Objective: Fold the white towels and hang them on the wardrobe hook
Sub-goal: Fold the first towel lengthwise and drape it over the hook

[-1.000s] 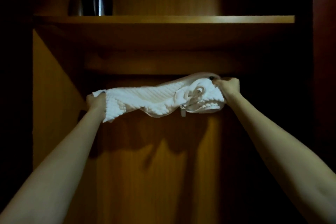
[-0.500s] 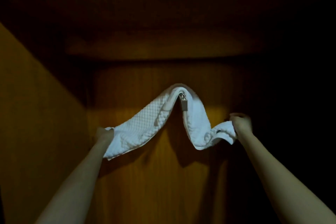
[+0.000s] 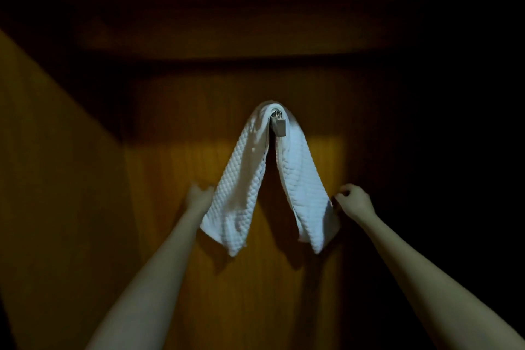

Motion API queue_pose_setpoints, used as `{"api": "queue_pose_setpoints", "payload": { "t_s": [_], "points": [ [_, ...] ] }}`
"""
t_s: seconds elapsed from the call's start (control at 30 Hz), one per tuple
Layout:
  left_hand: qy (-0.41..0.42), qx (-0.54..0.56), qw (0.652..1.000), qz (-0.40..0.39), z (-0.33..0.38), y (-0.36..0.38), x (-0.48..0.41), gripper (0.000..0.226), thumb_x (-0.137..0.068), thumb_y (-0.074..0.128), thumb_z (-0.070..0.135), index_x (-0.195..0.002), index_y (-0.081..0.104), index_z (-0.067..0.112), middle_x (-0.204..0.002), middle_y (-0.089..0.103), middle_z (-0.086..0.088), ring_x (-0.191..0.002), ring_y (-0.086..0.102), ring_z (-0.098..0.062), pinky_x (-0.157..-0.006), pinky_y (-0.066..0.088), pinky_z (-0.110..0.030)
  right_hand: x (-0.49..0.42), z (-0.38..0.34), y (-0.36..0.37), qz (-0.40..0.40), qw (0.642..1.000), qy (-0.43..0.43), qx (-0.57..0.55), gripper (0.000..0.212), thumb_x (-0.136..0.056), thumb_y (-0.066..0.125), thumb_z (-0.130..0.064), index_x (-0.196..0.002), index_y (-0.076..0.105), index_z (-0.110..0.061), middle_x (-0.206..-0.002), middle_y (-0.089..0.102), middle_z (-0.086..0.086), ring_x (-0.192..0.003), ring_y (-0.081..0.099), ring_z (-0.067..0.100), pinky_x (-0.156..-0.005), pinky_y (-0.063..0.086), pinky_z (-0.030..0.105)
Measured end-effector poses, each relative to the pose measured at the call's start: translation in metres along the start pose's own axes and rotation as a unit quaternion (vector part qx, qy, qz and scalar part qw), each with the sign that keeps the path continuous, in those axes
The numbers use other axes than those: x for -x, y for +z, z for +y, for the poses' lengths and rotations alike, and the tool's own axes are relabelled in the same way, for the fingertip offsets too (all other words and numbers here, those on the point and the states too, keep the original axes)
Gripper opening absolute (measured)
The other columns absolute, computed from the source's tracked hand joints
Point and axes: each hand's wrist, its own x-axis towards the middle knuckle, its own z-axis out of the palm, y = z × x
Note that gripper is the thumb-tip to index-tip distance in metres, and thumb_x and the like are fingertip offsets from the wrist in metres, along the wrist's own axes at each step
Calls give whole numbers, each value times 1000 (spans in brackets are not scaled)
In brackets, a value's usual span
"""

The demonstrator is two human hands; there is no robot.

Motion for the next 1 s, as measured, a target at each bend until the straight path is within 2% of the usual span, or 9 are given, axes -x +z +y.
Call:
{"api": "queue_pose_setpoints", "payload": {
  "t_s": [0.1,0.17,0.23,0.33,0.4,0.53,0.67,0.8,1.0],
  "points": [
    [171,43,984,-6,40,14,22,43,-97,53,29,-136,45,13,-136,50,-5,-123,49,-23,-85,42,-16,7,-49,0,18,986,-143,-83,42,-93,61,-23,-132,56,-6,-135,56,13,-125,51,28,-96,39,31],
    [276,10,959,-67,64,32,45,56,-93,60,27,-143,37,20,-145,41,-1,-131,39,-15,-88,33,-5,14,-85,2,-39,964,-228,-135,63,-89,67,-30,-145,41,-14,-148,43,4,-134,41,18,-102,33,27],
    [336,-18,932,-135,72,47,61,74,-88,65,31,-149,23,25,-155,26,1,-139,27,-11,-103,29,-15,22,-115,7,-76,938,-302,-155,79,-85,70,-31,-150,28,-24,-154,34,-2,-138,32,12,-111,31,32],
    [386,25,915,-111,80,57,63,70,-90,63,28,-149,27,16,-153,33,-3,-140,31,-16,-112,31,-30,23,-135,14,-6,934,-339,-117,77,-88,66,-32,-151,25,-21,-154,31,2,-143,25,19,-116,28,45],
    [386,40,919,-67,87,56,52,56,-92,63,25,-143,41,13,-144,45,-4,-132,43,-16,-108,39,-32,22,-135,11,46,927,-350,-128,70,-91,64,-32,-150,29,-18,-154,31,2,-143,25,16,-117,27,40],
    [366,79,926,-55,99,52,34,42,-88,68,17,-129,56,15,-126,61,0,-112,58,-11,-93,51,-25,16,-130,-2,11,904,-343,-255,51,-94,61,-22,-142,44,-23,-139,53,-8,-127,48,2,-107,43,29],
    [389,104,913,-59,106,51,31,39,-85,70,15,-122,59,16,-111,62,9,-101,59,0,-83,50,-14,10,-137,-5,-5,903,-356,-242,49,-92,63,-22,-137,46,-28,-128,55,-19,-117,50,-9,-96,44,14],
    [387,76,916,-68,110,54,28,39,-82,75,17,-117,59,15,-114,63,1,-102,61,-10,-84,52,-22,1,-143,1,29,904,-360,-229,50,-91,65,-18,-136,46,-28,-126,57,-11,-112,54,-2,-92,47,19],
    [421,25,902,-90,123,38,13,10,-89,58,5,-96,56,12,-95,62,1,-80,59,-13,-64,47,-29,-13,-156,-7,78,903,-367,-208,30,-90,55,-5,-118,60,-13,-109,63,1,-100,60,13,-82,49,28]
  ]
}}
